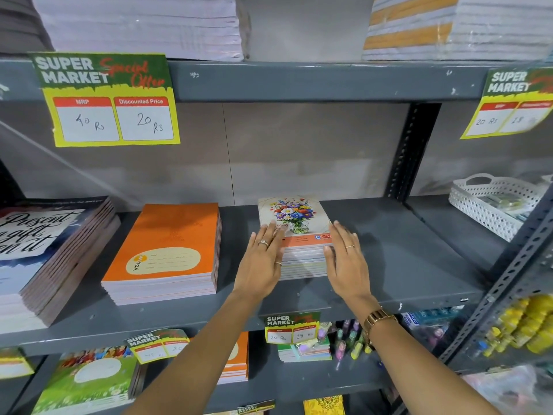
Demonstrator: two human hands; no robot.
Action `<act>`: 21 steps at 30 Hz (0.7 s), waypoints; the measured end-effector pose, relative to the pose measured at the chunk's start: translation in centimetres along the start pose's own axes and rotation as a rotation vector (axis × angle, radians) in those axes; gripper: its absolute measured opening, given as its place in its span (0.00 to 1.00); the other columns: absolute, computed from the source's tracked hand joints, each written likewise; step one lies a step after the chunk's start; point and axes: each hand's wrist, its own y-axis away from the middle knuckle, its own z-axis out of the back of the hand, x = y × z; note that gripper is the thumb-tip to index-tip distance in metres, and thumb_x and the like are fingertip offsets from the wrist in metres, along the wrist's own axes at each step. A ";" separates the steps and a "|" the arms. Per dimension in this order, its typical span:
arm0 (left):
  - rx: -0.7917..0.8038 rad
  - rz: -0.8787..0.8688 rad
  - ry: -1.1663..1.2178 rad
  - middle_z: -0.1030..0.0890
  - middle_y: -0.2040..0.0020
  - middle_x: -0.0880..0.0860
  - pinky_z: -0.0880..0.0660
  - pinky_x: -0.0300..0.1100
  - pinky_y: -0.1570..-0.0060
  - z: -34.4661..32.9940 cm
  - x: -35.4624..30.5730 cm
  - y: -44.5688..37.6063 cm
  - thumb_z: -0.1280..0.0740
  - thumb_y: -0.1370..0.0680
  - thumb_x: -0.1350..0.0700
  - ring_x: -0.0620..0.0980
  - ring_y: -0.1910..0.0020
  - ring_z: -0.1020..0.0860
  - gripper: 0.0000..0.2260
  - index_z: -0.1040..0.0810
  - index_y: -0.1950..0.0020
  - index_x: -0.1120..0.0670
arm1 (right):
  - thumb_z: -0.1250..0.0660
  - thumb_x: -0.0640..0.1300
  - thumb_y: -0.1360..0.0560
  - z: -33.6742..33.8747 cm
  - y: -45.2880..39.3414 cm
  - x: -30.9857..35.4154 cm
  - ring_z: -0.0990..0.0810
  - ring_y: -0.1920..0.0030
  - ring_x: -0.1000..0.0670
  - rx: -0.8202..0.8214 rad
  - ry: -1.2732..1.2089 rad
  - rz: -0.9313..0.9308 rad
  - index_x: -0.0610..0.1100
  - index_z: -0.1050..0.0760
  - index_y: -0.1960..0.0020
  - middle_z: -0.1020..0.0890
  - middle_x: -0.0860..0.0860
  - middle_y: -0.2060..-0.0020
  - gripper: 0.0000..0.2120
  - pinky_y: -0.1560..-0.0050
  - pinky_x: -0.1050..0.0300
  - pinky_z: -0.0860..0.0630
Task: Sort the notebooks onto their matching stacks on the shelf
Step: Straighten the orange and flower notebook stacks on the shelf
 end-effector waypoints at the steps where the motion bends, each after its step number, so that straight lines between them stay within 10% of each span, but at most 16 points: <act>1: 0.013 0.005 -0.014 0.47 0.22 0.49 0.53 0.44 0.26 -0.1 0.3 -0.1 0.48 0.18 0.52 0.49 0.23 0.52 0.22 0.47 0.25 0.49 | 0.53 0.52 0.22 -0.2 -0.1 0.0 0.30 0.31 0.40 -0.010 0.001 0.022 0.38 0.30 0.32 0.28 0.42 0.31 0.27 0.29 0.46 0.40; 8: 0.020 0.029 0.038 0.40 0.24 0.48 0.37 0.47 0.29 0.1 0.8 -0.2 0.44 0.19 0.54 0.48 0.24 0.46 0.21 0.42 0.26 0.49 | 0.61 0.56 0.19 -1.1 -0.3 -0.2 0.19 0.41 0.43 -0.108 0.042 0.077 0.38 0.20 0.43 0.17 0.43 0.44 0.35 0.39 0.45 0.26; 21: 0.007 0.046 0.001 0.39 0.24 0.49 0.40 0.46 0.29 0.2 0.9 0.1 0.46 0.19 0.50 0.50 0.24 0.43 0.20 0.40 0.26 0.49 | 0.61 0.52 0.18 -0.4 -0.9 -0.5 0.15 0.49 0.46 -0.081 0.149 0.166 0.37 0.17 0.49 0.14 0.44 0.51 0.35 0.44 0.44 0.22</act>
